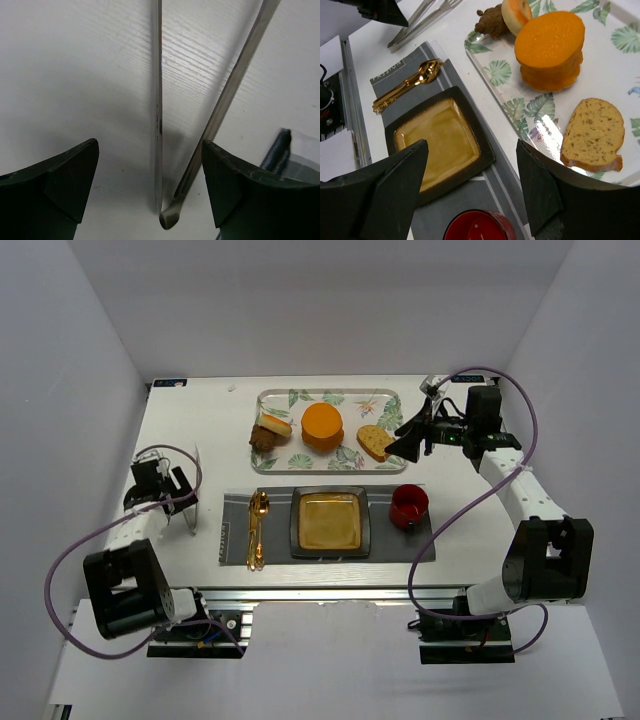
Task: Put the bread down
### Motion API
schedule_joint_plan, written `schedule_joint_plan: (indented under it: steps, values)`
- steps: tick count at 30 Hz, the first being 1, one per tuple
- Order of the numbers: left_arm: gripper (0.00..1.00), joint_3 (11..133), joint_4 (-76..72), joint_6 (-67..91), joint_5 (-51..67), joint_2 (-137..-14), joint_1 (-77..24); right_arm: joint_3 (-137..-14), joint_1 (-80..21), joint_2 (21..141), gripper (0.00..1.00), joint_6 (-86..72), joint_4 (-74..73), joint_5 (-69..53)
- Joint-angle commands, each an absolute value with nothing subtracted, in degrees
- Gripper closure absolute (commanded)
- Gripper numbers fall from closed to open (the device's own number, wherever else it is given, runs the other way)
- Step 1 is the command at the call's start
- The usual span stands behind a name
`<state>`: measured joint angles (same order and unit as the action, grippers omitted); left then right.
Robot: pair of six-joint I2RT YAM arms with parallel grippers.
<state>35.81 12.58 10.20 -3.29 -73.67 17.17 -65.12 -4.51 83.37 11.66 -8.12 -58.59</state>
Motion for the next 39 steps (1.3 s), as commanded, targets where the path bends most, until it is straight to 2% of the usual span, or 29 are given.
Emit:
schedule_joint_plan:
  steps: [1,7,13,22,31,39]
  values:
    - [0.08,38.58,8.53,7.56,-2.11,-78.21,17.23,-64.42,-4.57,81.30,0.23,13.89,-8.70,-58.89]
    - [0.08,43.06,7.91,6.94,2.20,-82.44,16.96,-64.07,-4.57,82.00,0.23,13.18,-7.82,-58.71]
    - [0.08,41.41,7.56,8.26,-1.23,-80.51,16.88,-63.81,-4.48,82.35,0.22,12.92,-7.56,-58.10]
    - [0.08,35.87,3.08,5.63,12.30,-76.73,16.87,-64.42,-4.57,83.58,0.22,13.62,-9.14,-57.83]
    - [0.08,39.10,6.68,4.13,7.47,-82.69,13.36,-65.39,-4.48,84.20,0.22,13.27,-9.32,-58.45]
    - [0.15,44.74,11.69,4.83,1.85,-90.00,11.51,-65.30,-4.39,83.58,0.22,13.01,-9.05,-58.36]
